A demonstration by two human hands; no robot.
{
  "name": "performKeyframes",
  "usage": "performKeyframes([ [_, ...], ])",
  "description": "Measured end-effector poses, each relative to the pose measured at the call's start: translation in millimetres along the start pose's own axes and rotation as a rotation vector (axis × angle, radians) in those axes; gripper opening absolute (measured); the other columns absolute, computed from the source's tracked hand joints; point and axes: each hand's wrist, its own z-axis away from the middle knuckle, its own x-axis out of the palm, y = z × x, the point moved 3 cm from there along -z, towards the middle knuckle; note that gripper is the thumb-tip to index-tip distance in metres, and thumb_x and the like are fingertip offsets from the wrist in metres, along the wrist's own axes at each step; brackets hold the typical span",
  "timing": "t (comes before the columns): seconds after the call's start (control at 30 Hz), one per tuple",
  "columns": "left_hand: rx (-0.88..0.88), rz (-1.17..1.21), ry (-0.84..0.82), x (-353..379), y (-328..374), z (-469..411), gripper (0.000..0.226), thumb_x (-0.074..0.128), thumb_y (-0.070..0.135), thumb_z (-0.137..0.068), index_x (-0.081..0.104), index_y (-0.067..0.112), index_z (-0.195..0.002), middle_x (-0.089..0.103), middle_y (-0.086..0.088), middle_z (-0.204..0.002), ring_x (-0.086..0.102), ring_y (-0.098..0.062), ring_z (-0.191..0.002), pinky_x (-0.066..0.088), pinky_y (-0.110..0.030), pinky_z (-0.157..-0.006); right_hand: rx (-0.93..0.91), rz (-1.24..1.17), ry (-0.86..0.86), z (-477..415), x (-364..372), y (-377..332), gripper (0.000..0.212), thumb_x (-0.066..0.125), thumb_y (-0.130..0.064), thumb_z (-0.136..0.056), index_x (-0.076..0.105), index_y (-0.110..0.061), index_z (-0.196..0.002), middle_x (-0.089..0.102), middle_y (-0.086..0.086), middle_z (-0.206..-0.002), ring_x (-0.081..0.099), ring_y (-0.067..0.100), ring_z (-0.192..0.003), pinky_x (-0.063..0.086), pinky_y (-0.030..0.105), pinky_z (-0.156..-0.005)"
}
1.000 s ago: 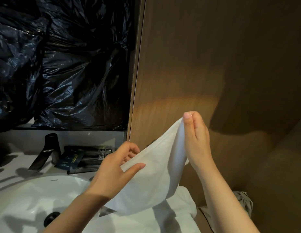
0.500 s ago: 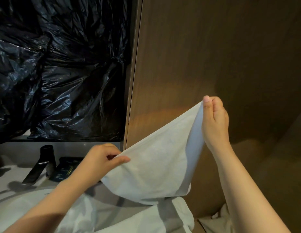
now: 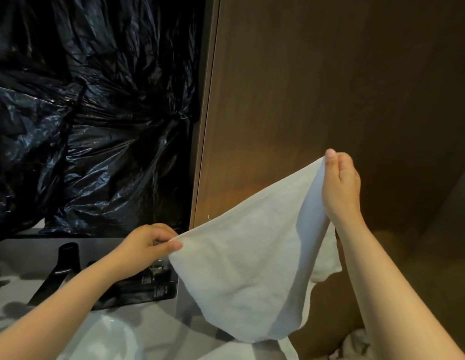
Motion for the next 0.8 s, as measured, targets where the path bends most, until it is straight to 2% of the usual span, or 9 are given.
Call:
performKeyframes([
  [0.1,-0.061,0.336,0.014,3.7,0.0,5.5,0.016,0.062,0.025,-0.088,0.079,0.025,-0.086,0.072,0.008,-0.100,0.069,-0.010,-0.095,0.054,-0.015,-0.074,0.032,0.008,0.010,-2.4,-1.6,11.2,0.026,0.032,-0.045,-0.104,0.048,-0.025,-0.103,0.049,-0.019,-0.087,0.053,0.003,-0.082,0.036,0.010,-0.067],
  [0.2,-0.062,0.419,-0.021,4.2,2.8,11.2,0.018,0.062,0.030,-0.084,0.078,0.024,-0.091,0.075,0.000,-0.097,0.071,-0.013,-0.093,0.054,-0.013,-0.073,0.088,0.016,0.009,-5.9,-2.3,25.3,0.026,0.033,-0.046,-0.103,0.047,-0.025,-0.104,0.048,-0.017,-0.087,0.052,0.004,-0.080,0.035,0.010,-0.066],
  [0.37,-0.051,0.203,-0.149,9.6,5.9,13.2,0.013,0.066,0.023,-0.086,0.078,0.025,-0.090,0.076,0.007,-0.095,0.070,-0.007,-0.092,0.053,-0.013,-0.075,0.187,0.019,-0.019,-8.7,3.2,48.9,0.039,0.034,-0.048,-0.103,0.052,-0.019,-0.120,0.051,-0.008,-0.106,0.049,0.001,-0.081,0.033,0.010,-0.067],
  [0.53,-0.054,0.013,-0.280,14.3,8.8,18.2,0.017,0.062,0.018,-0.093,0.073,0.029,-0.101,0.073,0.018,-0.099,0.066,0.004,-0.096,0.048,-0.010,-0.080,0.194,0.019,-0.010,-9.7,4.8,54.6,0.042,0.035,-0.049,-0.102,0.053,-0.017,-0.122,0.051,-0.008,-0.106,0.050,0.003,-0.082,0.035,0.012,-0.068],
  [0.6,-0.040,-0.172,-0.344,18.2,9.1,18.2,0.018,0.060,0.020,-0.095,0.072,0.031,-0.102,0.072,0.020,-0.097,0.063,0.008,-0.093,0.047,-0.010,-0.080,0.179,0.026,-0.025,-9.7,5.8,54.6,0.042,0.035,-0.048,-0.102,0.053,-0.016,-0.121,0.053,-0.005,-0.107,0.053,0.007,-0.086,0.037,0.014,-0.069],
  [0.67,-0.035,-0.429,-0.396,21.2,8.8,13.9,0.016,0.057,0.025,-0.096,0.071,0.031,-0.095,0.066,0.019,-0.088,0.059,0.006,-0.083,0.045,-0.013,-0.074,0.170,0.034,-0.046,-8.0,10.2,53.5,0.041,0.035,-0.046,-0.103,0.054,-0.013,-0.120,0.056,0.000,-0.109,0.055,0.011,-0.095,0.040,0.019,-0.075],
  [0.73,-0.075,-0.529,-0.377,19.2,7.9,7.5,0.020,0.053,0.031,-0.097,0.068,0.023,-0.085,0.057,0.011,-0.078,0.054,-0.003,-0.074,0.042,-0.020,-0.071,0.179,0.026,-0.052,-5.8,13.9,52.9,0.041,0.035,-0.044,-0.103,0.054,-0.012,-0.119,0.057,0.002,-0.109,0.055,0.013,-0.099,0.041,0.023,-0.079],
  [0.8,-0.096,-0.494,-0.258,10.8,8.4,0.7,0.028,0.051,0.034,-0.098,0.068,0.016,-0.084,0.057,0.006,-0.078,0.054,-0.007,-0.074,0.042,-0.022,-0.071,0.194,0.012,-0.028,-6.4,12.6,54.0,0.039,0.035,-0.045,-0.103,0.054,-0.014,-0.118,0.056,-0.002,-0.107,0.055,0.010,-0.093,0.040,0.019,-0.075],
])
